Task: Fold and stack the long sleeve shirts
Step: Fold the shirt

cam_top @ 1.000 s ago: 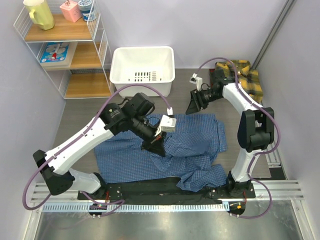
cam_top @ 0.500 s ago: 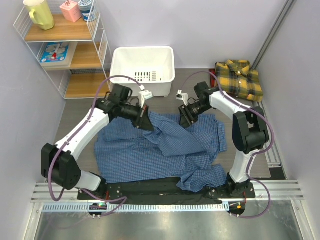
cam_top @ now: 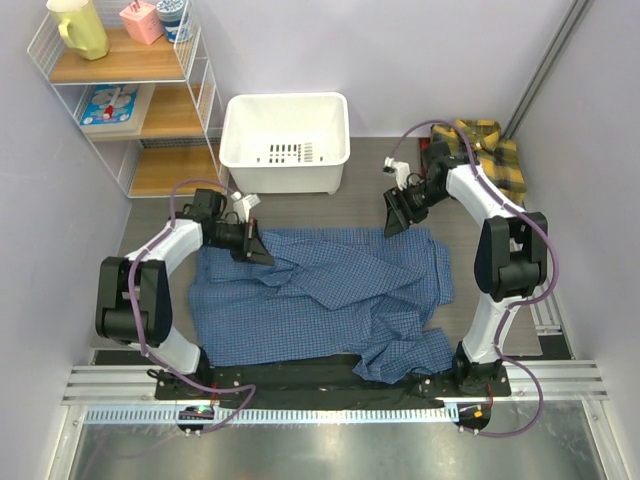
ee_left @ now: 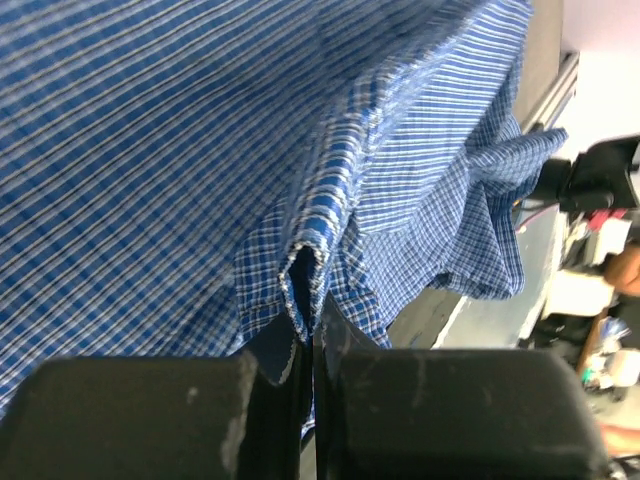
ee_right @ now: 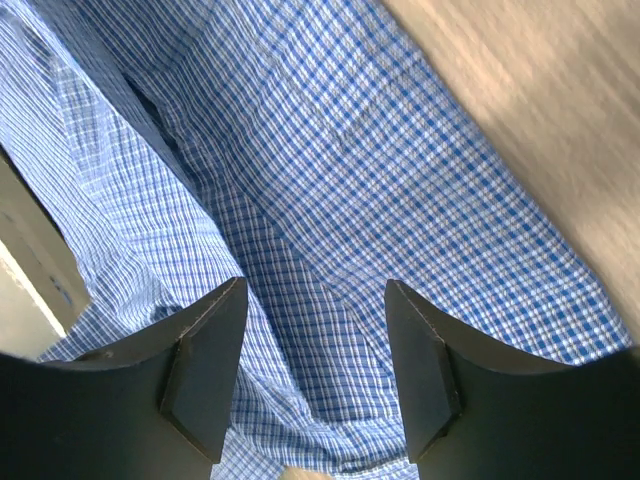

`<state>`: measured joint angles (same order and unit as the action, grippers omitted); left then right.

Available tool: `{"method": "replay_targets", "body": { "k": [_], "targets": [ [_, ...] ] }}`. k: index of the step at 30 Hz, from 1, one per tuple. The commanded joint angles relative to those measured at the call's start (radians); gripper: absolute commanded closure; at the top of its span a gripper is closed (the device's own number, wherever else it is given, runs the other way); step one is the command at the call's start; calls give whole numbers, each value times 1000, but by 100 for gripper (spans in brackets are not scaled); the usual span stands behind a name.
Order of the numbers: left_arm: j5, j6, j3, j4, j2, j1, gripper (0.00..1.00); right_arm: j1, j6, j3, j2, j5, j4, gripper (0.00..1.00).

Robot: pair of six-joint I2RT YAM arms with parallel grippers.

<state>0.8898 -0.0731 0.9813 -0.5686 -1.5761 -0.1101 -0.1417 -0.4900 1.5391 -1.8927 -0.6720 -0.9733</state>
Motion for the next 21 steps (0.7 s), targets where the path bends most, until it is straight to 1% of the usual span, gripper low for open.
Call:
{"method": "replay_targets", "body": {
  "k": [1,3,5,8,12,15,17,18,21],
  "targets": [
    [-3,-74,-27,85,-15,42,98,-9,-58,23,4,68,-71,38],
    [-18,-89,-41,91,-22,65,97,-10,-71,18,9,77,-85,38],
    [-64,-116,-44,104,-27,88,97,-10,-78,13,10,89,-88,39],
    [-58,-123,-30,113,-38,102,95,-10,-93,16,11,71,-114,40],
    [-49,-136,5,110,-67,102,94,-13,-119,19,-9,-44,-180,36],
    [-49,-146,16,104,-78,102,93,-16,-119,1,-25,-73,-194,31],
    [-61,-151,22,86,-81,101,92,-19,-122,-11,-28,-72,-189,30],
    [-92,-149,22,75,-84,102,92,-21,-121,-19,-29,-66,-179,30],
    [-175,-140,16,50,-76,104,96,-22,-107,-30,-28,-29,-154,33]
  ]
}}
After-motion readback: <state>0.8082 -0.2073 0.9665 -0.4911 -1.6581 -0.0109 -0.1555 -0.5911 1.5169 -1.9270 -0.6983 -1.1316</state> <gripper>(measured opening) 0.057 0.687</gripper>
